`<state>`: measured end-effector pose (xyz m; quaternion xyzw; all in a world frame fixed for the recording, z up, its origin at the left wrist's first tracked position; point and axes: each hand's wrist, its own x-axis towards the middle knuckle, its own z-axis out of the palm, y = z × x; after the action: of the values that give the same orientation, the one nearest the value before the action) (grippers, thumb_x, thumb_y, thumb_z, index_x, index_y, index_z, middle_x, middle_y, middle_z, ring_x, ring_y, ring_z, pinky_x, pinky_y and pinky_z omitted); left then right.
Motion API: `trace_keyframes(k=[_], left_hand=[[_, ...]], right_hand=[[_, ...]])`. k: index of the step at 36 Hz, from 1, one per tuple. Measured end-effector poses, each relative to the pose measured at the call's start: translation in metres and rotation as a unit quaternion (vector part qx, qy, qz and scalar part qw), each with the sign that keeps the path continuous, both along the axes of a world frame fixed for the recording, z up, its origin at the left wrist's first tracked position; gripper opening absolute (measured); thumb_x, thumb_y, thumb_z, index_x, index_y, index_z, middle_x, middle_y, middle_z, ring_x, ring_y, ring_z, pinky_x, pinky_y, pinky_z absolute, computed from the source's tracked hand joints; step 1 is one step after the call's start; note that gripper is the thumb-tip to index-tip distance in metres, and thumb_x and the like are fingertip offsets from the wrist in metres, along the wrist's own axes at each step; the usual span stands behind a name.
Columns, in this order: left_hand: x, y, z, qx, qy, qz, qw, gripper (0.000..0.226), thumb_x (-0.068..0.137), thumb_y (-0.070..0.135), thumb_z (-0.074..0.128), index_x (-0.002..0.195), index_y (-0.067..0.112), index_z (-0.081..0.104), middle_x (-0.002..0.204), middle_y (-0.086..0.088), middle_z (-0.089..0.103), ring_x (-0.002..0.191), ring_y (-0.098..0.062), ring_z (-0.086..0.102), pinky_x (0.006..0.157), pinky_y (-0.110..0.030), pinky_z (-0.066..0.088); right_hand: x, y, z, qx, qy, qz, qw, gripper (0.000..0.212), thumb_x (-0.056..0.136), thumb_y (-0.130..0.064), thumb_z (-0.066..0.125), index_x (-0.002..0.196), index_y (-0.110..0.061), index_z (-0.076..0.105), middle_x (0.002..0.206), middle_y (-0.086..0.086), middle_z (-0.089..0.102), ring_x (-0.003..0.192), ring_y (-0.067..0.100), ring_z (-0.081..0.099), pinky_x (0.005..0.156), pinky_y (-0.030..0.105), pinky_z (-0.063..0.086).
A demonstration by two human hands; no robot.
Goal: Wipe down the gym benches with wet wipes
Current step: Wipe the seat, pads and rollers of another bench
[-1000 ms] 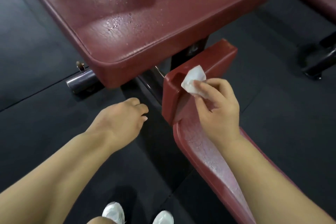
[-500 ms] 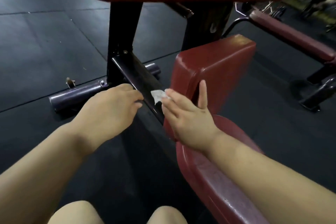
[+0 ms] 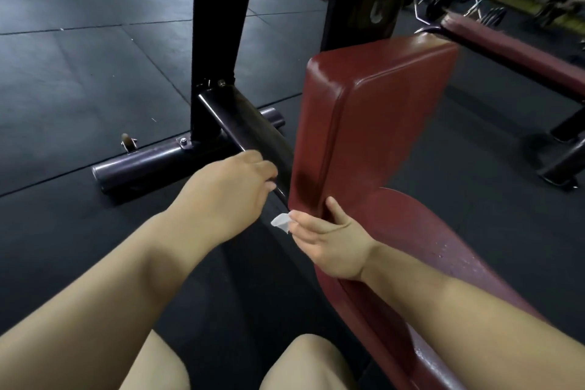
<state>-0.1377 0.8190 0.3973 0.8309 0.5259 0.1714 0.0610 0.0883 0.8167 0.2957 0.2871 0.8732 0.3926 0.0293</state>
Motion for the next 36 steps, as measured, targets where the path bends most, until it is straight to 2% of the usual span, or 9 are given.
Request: trace_keyframes(k=[5,11,16,20,26,29,32,34,36], left_hand=[[0.018,0.002,0.03,0.148,-0.087,-0.018,0.985,0.027,0.088,0.034,0.053,0.094,0.01,0.062,0.088,0.0,0.059,0.075,-0.012,0.056,0.06,-0.017,0.038],[0.028,0.002,0.05,0.076,-0.239,0.008,0.968,0.045,0.084,0.035,0.063,0.122,0.019,0.045,0.103,0.014,0.042,0.084,0.007,0.041,0.073,-0.004,0.034],[0.037,-0.003,0.057,0.084,-0.241,-0.047,0.966,0.076,0.08,0.051,0.058,0.145,0.027,0.028,0.1,0.011,0.042,0.087,0.007,0.041,0.082,0.003,0.03],[0.04,0.005,0.059,0.103,-0.259,-0.034,0.96,0.066,0.084,0.041,0.062,0.143,0.027,0.036,0.087,0.019,0.039,0.083,0.008,0.04,0.083,0.004,0.026],[0.04,0.007,0.059,0.079,-0.272,-0.032,0.958,0.062,0.085,0.036,0.064,0.141,0.031,0.039,0.086,0.02,0.042,0.089,0.014,0.042,0.085,0.004,0.025],[0.039,0.007,0.061,0.058,-0.278,-0.035,0.958,0.06,0.086,0.036,0.061,0.141,0.033,0.037,0.089,0.021,0.043,0.089,0.009,0.04,0.086,0.002,0.027],[0.036,0.006,0.062,0.044,-0.272,-0.033,0.961,0.055,0.09,0.039,0.053,0.142,0.037,0.035,0.087,0.023,0.043,0.089,0.01,0.043,0.083,-0.004,0.031],[0.035,0.006,0.064,0.041,-0.273,-0.029,0.961,0.05,0.092,0.038,0.048,0.141,0.037,0.037,0.088,0.018,0.046,0.09,0.009,0.047,0.082,-0.003,0.032],[0.035,0.006,0.066,0.04,-0.278,-0.025,0.96,0.044,0.095,0.034,0.044,0.139,0.038,0.04,0.095,0.016,0.051,0.09,0.007,0.049,0.082,-0.001,0.031]], right_hand=[[0.0,0.006,-0.003,-0.001,0.024,0.035,0.999,0.051,0.095,-0.01,0.027,0.089,-0.021,0.076,0.104,-0.014,0.069,0.123,0.009,0.039,0.116,0.054,-0.008],[-0.001,0.005,-0.002,0.009,0.043,0.043,0.998,0.05,0.095,-0.008,0.028,0.084,-0.02,0.075,0.096,-0.012,0.07,0.121,0.012,0.04,0.116,0.055,-0.007],[-0.008,-0.013,0.011,-0.006,0.155,0.096,0.983,0.011,0.089,-0.006,0.053,0.091,-0.015,0.059,0.085,-0.011,0.063,0.107,0.009,0.056,0.117,0.048,0.012],[-0.001,-0.029,0.04,-0.029,0.217,0.094,0.971,0.02,0.09,-0.007,0.056,0.084,-0.021,0.07,0.094,-0.012,0.066,0.098,0.01,0.062,0.091,0.037,0.037],[0.022,-0.03,0.092,0.008,0.312,0.079,0.947,0.021,0.093,-0.012,0.049,0.108,-0.018,0.062,0.115,-0.005,0.065,0.107,0.019,0.055,0.077,0.038,0.036],[0.024,-0.023,0.121,0.084,0.443,0.063,0.89,0.02,0.092,-0.009,0.063,0.11,-0.015,0.067,0.113,-0.001,0.066,0.103,0.023,0.055,0.077,0.042,0.046],[0.017,-0.014,0.145,0.123,0.6,0.02,0.79,0.017,0.09,-0.002,0.064,0.103,-0.007,0.072,0.104,0.009,0.064,0.092,0.031,0.054,0.082,0.033,0.044],[0.006,-0.005,0.152,0.104,0.694,-0.013,0.713,0.019,0.09,-0.006,0.064,0.107,-0.009,0.071,0.103,0.006,0.058,0.092,0.031,0.053,0.087,0.028,0.041],[-0.012,0.0,0.148,0.035,0.726,-0.014,0.686,0.026,0.091,-0.016,0.061,0.116,-0.008,0.066,0.106,0.008,0.052,0.098,0.03,0.053,0.092,0.034,0.044]])
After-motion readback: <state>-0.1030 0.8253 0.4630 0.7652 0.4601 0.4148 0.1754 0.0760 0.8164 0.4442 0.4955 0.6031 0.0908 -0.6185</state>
